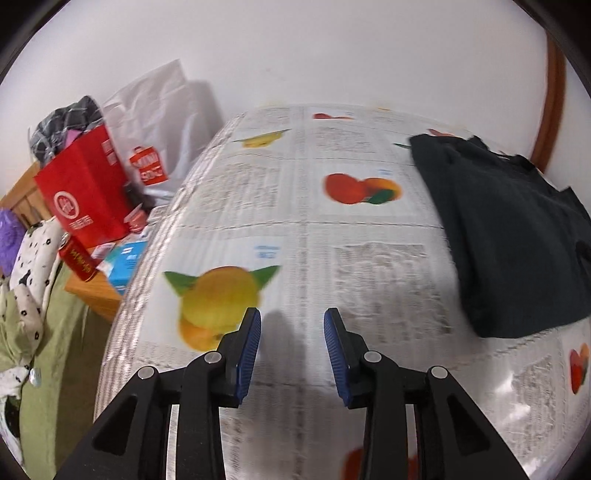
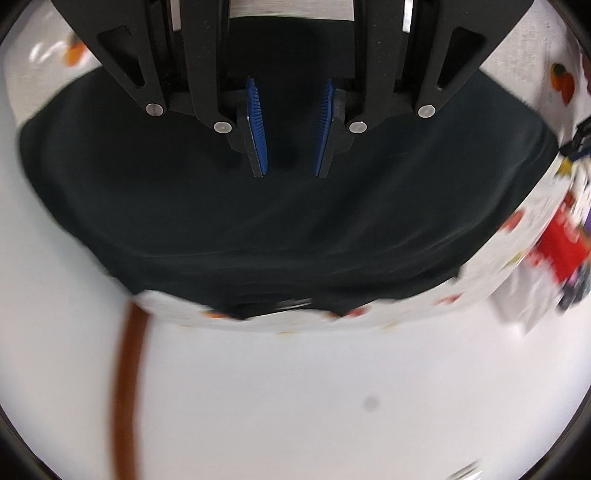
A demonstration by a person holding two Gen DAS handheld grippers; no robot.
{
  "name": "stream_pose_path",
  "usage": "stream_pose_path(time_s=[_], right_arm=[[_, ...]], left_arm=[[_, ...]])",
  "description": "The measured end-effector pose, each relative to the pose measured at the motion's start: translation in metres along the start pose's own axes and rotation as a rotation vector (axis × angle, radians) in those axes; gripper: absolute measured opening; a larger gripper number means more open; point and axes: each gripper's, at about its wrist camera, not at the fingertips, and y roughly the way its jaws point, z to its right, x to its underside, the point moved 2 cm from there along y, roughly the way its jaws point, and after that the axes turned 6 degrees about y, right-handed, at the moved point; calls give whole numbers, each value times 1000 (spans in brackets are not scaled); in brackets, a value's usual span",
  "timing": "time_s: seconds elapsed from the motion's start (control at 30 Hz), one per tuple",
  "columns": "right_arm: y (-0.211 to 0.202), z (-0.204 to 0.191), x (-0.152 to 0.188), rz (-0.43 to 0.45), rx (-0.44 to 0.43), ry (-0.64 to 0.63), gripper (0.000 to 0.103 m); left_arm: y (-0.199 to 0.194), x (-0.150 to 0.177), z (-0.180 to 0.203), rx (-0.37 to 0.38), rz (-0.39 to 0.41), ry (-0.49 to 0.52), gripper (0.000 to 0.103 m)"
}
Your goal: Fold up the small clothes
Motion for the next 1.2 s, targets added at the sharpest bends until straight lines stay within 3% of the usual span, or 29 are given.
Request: stream_pose_path(time_s=[0.1, 0.23, 0.4, 0.47, 0.5, 0.53, 0.7, 0.87, 1.2], right_arm=[[7, -40, 18, -40, -34, -50, 27], [-6, -77, 43, 19, 67, -199, 26], [-44, -94, 72, 36, 11, -313, 27], [-48, -101, 75, 48, 17, -357, 33], [-48, -107, 78, 44, -5, -377, 45], [-43, -111, 77, 33, -25, -387, 50], [-31, -143, 86, 27, 14, -486, 53], [-29, -175, 91, 63, 66, -563, 54], [-7, -220, 80, 94, 140, -649, 54]], left_arm=[[8, -1, -13, -9, 0, -29, 43], [13, -4, -19, 11, 3, -30, 46], [17, -8, -18, 27, 1, -30, 52], [20, -10, -17, 8, -4, -24, 58], [21, -11, -17, 4, -6, -25, 59], [21, -11, -17, 4, -7, -27, 61], [24, -11, -20, 26, -10, -40, 64], [25, -12, -16, 48, -18, -19, 78], [25, -11, -17, 61, -21, -16, 82]])
